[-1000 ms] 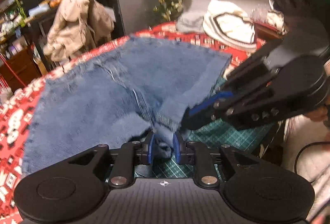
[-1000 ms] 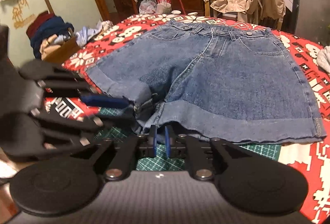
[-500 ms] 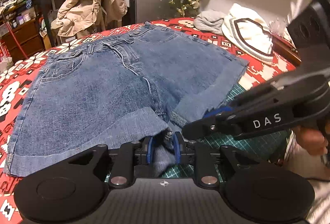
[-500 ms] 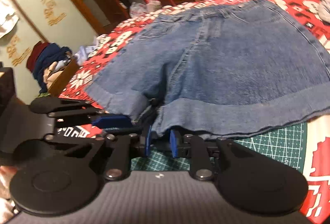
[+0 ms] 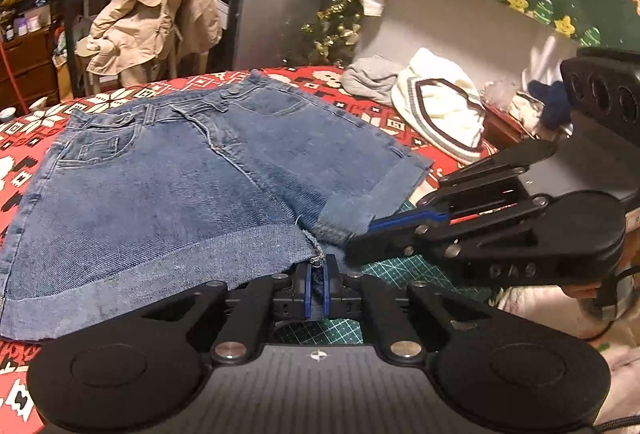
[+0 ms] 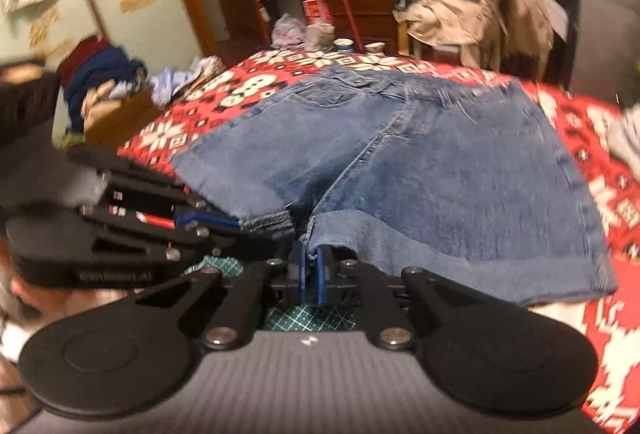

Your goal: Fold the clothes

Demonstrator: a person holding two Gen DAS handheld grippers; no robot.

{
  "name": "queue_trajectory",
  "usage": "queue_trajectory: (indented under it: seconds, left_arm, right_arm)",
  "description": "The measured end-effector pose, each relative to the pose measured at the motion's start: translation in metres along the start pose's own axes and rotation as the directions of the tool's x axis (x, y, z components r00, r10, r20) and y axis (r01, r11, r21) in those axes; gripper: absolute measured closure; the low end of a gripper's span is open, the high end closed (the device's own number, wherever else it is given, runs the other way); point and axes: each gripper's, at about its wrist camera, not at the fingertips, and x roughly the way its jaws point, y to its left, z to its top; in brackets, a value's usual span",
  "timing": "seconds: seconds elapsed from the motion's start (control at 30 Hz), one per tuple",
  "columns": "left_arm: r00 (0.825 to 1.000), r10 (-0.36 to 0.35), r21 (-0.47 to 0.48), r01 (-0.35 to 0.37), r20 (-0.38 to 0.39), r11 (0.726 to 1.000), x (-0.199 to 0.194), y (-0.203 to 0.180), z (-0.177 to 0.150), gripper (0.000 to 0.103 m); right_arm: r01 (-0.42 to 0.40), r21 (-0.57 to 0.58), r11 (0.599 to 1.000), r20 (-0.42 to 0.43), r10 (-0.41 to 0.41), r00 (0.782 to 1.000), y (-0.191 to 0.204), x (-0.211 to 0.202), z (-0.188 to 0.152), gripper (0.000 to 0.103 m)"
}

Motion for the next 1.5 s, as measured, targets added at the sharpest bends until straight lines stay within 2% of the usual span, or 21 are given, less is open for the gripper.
queue_trajectory:
  seconds: [0.13, 0.17, 0.3, 0.4, 0.5, 0.63, 0.7, 0.83, 0.93, 1.0, 1.07, 1.17, 1.23, 1.3, 1.43, 1.5]
  left_arm:
    - [0.995, -0.017, 0.01, 0.019, -0.098, 1.0, 0.016, -0.001, -0.008, 0.091]
    - [0.994, -0.017, 0.016, 0.019, -0.11, 1.0, 0.017, -0.001, -0.011, 0.087]
    - [0.994, -0.008, 0.026, 0.011, -0.109, 1.0, 0.009, 0.0, -0.017, 0.083]
    - [0.994, -0.005, 0.028, 0.008, -0.105, 1.0, 0.001, 0.003, -0.016, 0.08]
    - [0.994, -0.003, -0.012, 0.002, -0.106, 1.0, -0.005, 0.013, -0.016, 0.078]
    - [0.991, -0.002, -0.127, -0.015, -0.13, 0.992, -0.002, 0.033, -0.02, 0.078]
    - [0.99, -0.005, -0.156, -0.018, -0.144, 0.988, 0.002, 0.039, -0.021, 0.087]
    - [0.986, -0.038, -0.187, 0.007, -0.165, 0.982, 0.009, 0.043, -0.022, 0.088]
    - [0.987, -0.082, -0.294, 0.038, -0.14, 0.955, 0.009, 0.055, -0.023, 0.087]
    - [0.987, -0.111, -0.368, 0.06, -0.118, 0.928, 0.008, 0.064, -0.023, 0.076]
    - [0.986, -0.137, -0.44, 0.083, -0.093, 0.894, 0.007, 0.073, -0.024, 0.065]
    - [0.984, -0.172, -0.542, 0.117, -0.052, 0.832, 0.005, 0.086, -0.025, 0.064]
    - [0.983, -0.177, -0.564, 0.115, -0.056, 0.818, 0.009, 0.089, -0.025, 0.068]
    - [0.98, -0.176, -0.563, 0.096, -0.089, 0.821, 0.016, 0.087, -0.026, 0.087]
    - [0.973, -0.201, -0.591, 0.098, -0.111, 0.801, 0.023, 0.089, -0.026, 0.087]
    - [0.979, -0.197, -0.626, 0.119, -0.057, 0.771, 0.02, 0.093, -0.028, 0.089]
  right_arm:
    - [-0.04, 0.014, 0.999, -0.044, 0.041, 0.998, 0.0, 0.008, -0.008, 0.095]
    - [-0.048, 0.018, 0.999, -0.055, 0.049, 0.997, 0.001, 0.01, -0.01, 0.094]
    - [-0.047, 0.038, 0.998, -0.084, 0.05, 0.995, 0.0, 0.011, -0.02, 0.092]
    - [-0.051, 0.068, 0.996, -0.073, 0.056, 0.996, -0.006, 0.005, -0.024, 0.091]
    - [-0.051, 0.095, 0.994, -0.058, 0.057, 0.997, -0.012, 0.0, -0.025, 0.086]
    - [-0.054, 0.127, 0.99, -0.061, 0.062, 0.996, -0.018, 0.0, -0.025, 0.083]
    - [-0.052, 0.141, 0.989, -0.067, 0.062, 0.996, -0.019, 0.002, -0.026, 0.082]
    - [-0.071, 0.112, 0.991, -0.067, 0.078, 0.995, -0.012, 0.006, -0.022, 0.081]
    - [-0.096, 0.047, 0.994, -0.063, 0.099, 0.993, -0.001, 0.006, -0.016, 0.081]
    - [-0.101, 0.023, 0.995, -0.065, 0.103, 0.993, 0.004, 0.008, -0.012, 0.081]
    - [-0.104, 0.028, 0.994, -0.062, 0.105, 0.993, 0.004, 0.01, -0.009, 0.081]
    - [-0.099, 0.044, 0.994, -0.057, 0.102, 0.993, 0.002, 0.01, -0.007, 0.081]
    - [-0.092, 0.052, 0.994, -0.057, 0.095, 0.994, 0.0, 0.01, -0.007, 0.081]
    - [-0.085, 0.057, 0.995, -0.06, 0.089, 0.994, -0.004, 0.008, -0.009, 0.081]
    - [-0.07, 0.073, 0.995, -0.059, 0.074, 0.996, -0.009, 0.005, -0.011, 0.081]
    - [-0.067, 0.085, 0.994, -0.056, 0.072, 0.996, -0.012, 0.003, -0.013, 0.081]
